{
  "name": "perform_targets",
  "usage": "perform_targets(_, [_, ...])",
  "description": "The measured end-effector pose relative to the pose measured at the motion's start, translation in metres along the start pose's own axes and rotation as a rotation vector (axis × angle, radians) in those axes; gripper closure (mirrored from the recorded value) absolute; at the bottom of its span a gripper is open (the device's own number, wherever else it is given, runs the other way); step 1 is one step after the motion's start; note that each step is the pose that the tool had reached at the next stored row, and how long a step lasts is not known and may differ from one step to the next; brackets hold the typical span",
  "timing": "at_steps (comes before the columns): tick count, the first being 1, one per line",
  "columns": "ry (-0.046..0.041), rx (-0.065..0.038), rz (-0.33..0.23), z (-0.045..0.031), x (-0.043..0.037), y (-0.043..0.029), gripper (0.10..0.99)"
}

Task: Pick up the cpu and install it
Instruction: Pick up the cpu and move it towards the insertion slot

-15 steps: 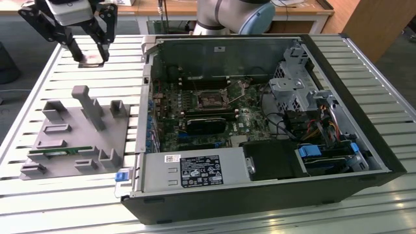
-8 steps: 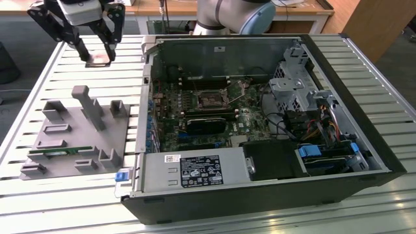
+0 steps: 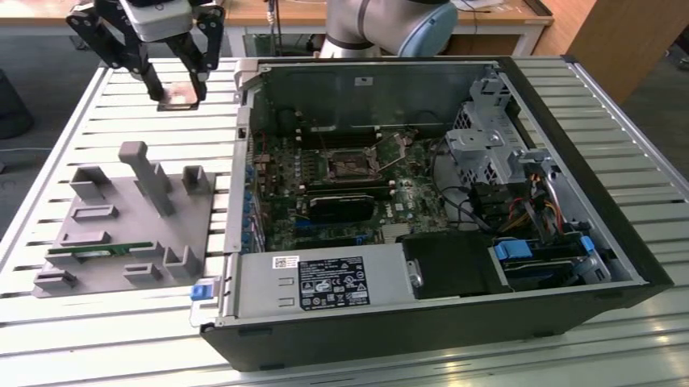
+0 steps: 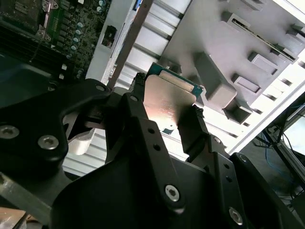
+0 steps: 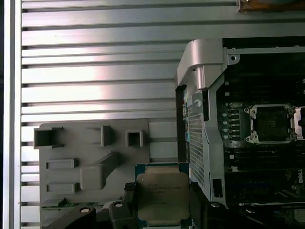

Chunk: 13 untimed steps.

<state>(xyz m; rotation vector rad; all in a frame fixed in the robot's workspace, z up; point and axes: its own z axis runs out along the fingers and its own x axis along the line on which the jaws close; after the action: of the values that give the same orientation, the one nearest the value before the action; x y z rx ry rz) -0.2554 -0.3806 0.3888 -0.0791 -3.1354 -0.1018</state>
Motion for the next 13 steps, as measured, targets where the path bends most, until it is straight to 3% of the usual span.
perform_targets(13, [0.0002,0.0,0.0,0.0,-0.0215,0.0011,0.553])
